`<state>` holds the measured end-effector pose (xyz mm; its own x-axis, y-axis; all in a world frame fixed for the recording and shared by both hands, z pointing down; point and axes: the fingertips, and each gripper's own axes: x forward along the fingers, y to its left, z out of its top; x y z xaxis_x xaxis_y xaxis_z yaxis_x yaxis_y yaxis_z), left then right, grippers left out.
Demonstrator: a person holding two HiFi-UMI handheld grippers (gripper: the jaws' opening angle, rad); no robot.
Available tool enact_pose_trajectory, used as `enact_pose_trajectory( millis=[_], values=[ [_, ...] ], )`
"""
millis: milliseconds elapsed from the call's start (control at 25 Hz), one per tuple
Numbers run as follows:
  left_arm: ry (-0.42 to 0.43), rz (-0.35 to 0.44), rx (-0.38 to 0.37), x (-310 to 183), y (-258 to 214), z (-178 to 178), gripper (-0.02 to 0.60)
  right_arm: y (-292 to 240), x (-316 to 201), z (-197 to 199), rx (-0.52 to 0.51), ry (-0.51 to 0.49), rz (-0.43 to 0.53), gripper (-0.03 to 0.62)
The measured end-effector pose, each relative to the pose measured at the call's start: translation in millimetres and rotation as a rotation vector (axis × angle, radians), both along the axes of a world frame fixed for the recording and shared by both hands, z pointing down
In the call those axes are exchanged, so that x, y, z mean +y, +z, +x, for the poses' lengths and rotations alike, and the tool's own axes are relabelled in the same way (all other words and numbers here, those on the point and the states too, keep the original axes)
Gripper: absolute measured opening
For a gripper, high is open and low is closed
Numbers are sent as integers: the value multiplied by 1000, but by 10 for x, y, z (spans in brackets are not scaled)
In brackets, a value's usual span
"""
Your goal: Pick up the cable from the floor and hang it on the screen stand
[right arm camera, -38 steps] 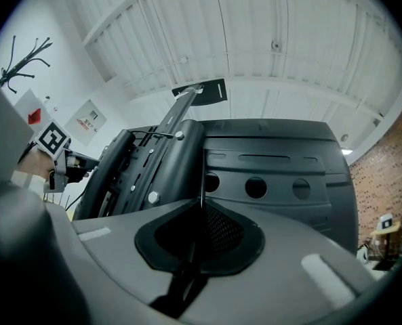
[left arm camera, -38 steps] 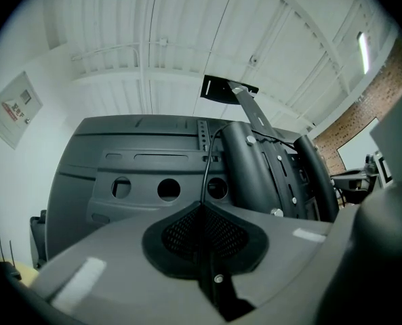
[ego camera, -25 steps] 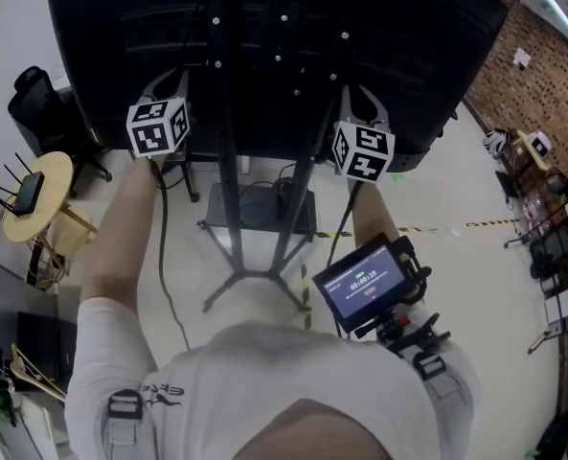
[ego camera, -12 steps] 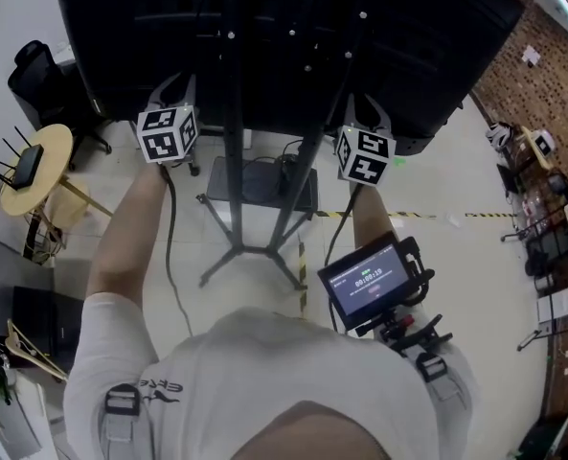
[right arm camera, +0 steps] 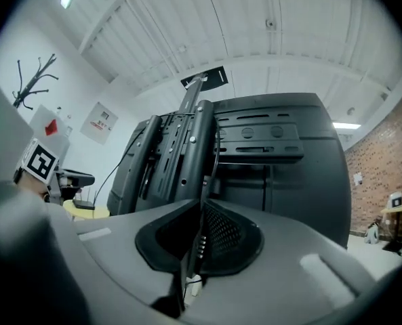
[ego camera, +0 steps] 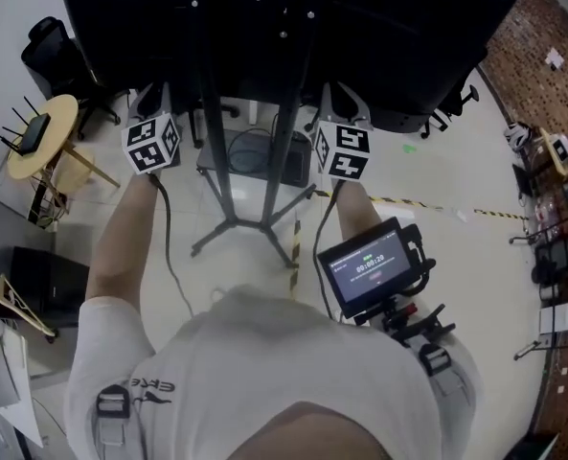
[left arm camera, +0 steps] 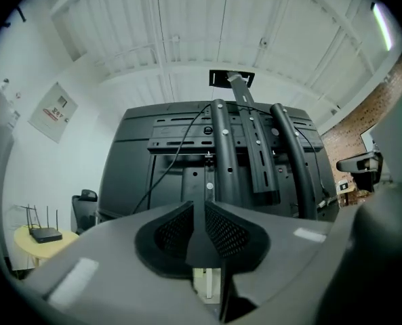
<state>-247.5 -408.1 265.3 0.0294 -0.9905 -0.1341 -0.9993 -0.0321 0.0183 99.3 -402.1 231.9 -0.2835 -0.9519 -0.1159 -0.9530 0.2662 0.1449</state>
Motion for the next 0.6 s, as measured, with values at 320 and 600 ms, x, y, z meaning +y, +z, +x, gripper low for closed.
enact_pose_trajectory(
  millis=[320,600],
  values=[
    [-55,-24,-55,837,216,802,21,255,444,196,-18,-177,-44,14],
    [-80,-44,-39,1592,389,1328,3,509,904,199,-27,-314,-90,14]
  ],
)
